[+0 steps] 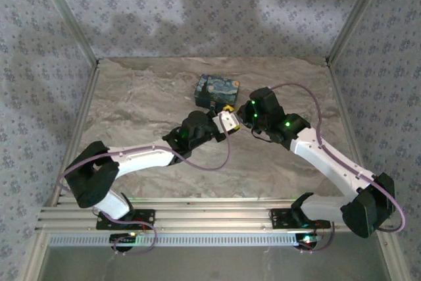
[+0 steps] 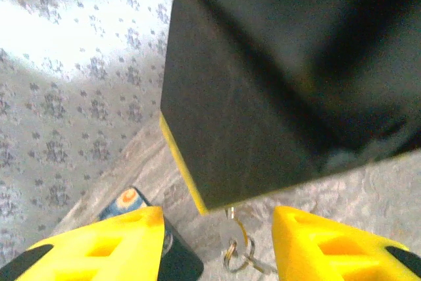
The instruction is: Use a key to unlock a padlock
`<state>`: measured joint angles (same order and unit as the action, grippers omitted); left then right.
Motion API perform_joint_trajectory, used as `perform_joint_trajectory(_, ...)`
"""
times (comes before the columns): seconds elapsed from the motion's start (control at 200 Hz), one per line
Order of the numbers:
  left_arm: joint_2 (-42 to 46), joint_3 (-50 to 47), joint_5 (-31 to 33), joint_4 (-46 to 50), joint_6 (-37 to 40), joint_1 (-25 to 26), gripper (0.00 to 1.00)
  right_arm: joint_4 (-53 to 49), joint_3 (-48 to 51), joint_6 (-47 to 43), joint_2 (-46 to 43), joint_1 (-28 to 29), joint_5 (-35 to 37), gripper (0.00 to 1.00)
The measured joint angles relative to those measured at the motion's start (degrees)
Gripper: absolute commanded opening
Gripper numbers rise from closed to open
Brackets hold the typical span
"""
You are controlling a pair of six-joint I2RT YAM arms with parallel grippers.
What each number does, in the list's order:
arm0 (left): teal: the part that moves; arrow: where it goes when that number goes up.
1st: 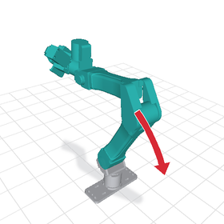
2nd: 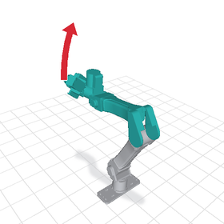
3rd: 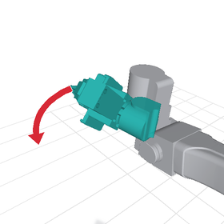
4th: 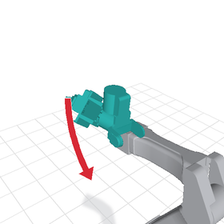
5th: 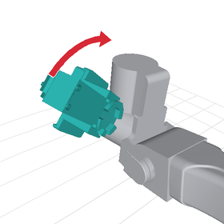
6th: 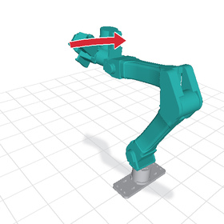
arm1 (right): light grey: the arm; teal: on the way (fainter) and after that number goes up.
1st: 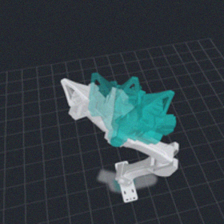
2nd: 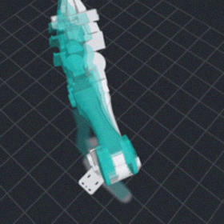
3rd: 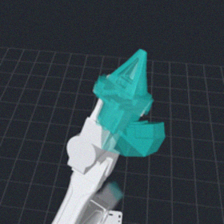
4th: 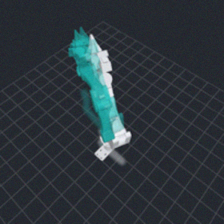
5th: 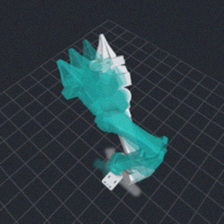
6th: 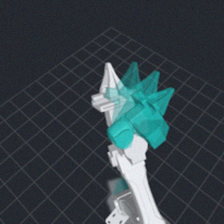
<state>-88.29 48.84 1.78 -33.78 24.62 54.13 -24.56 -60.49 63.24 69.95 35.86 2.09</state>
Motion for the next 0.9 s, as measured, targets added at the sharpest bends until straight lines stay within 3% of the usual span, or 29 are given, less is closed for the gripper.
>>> perform_joint_trajectory(0.625,0.5,-2.2,0.7,-2.1,2.0,0.0,0.41,0.0,0.1,2.4,0.8,-0.6,-4.5,0.0)
perform_joint_trajectory(0.899,0.5,-2.2,0.9,-2.1,2.6,0.0,0.25,0.0,0.1,3.4,0.8,-0.6,-4.5,0.0)
